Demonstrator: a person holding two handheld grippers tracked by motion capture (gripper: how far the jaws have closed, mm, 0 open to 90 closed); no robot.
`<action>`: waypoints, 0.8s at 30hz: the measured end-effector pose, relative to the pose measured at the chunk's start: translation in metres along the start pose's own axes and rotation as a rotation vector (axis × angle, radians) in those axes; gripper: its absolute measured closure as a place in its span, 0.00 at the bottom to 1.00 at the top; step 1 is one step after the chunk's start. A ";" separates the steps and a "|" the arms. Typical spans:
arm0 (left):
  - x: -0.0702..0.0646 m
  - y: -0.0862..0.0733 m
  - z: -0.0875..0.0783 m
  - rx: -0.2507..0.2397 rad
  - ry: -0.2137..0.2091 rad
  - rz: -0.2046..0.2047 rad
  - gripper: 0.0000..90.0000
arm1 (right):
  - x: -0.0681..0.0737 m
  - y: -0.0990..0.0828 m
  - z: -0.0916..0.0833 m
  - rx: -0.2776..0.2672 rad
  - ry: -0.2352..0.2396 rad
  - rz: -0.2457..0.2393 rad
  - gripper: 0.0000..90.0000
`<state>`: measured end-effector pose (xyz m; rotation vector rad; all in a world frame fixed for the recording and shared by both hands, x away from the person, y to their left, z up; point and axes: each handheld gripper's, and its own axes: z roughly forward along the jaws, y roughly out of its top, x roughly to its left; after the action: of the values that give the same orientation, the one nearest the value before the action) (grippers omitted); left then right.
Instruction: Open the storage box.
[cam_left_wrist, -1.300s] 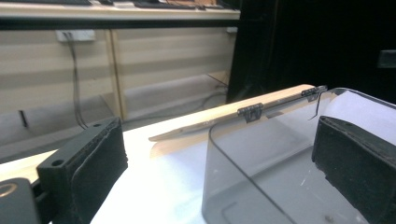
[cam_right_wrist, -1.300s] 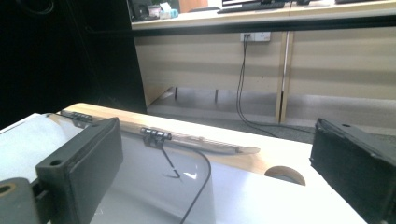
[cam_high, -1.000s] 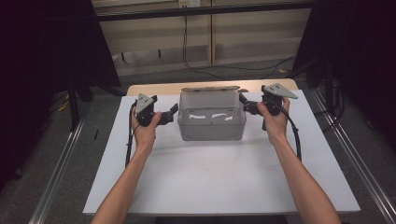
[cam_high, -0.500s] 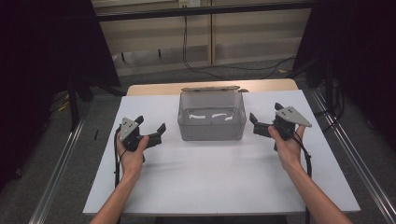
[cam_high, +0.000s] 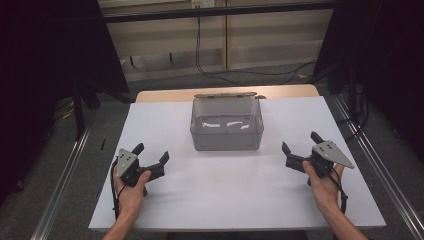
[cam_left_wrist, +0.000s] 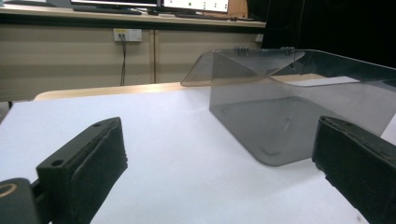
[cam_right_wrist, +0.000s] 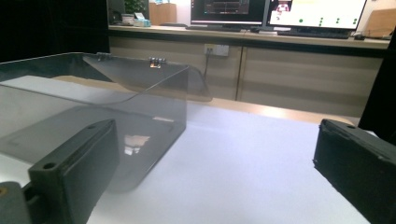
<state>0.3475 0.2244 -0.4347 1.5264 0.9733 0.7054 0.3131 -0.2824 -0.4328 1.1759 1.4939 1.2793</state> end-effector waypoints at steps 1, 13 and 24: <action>-0.001 -0.001 -0.003 -0.001 -0.002 -0.004 0.02 | -0.001 -0.001 -0.005 0.005 0.007 0.001 0.01; -0.010 -0.015 -0.050 0.024 0.027 0.041 0.02 | -0.006 -0.012 -0.057 0.021 -0.013 -0.023 0.01; -0.005 -0.016 -0.059 -0.006 0.053 -0.006 0.03 | -0.006 -0.016 -0.069 0.018 -0.027 -0.027 0.01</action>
<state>0.2911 0.2488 -0.4391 1.5050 1.0141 0.7475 0.2459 -0.3036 -0.4389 1.1760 1.5000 1.2297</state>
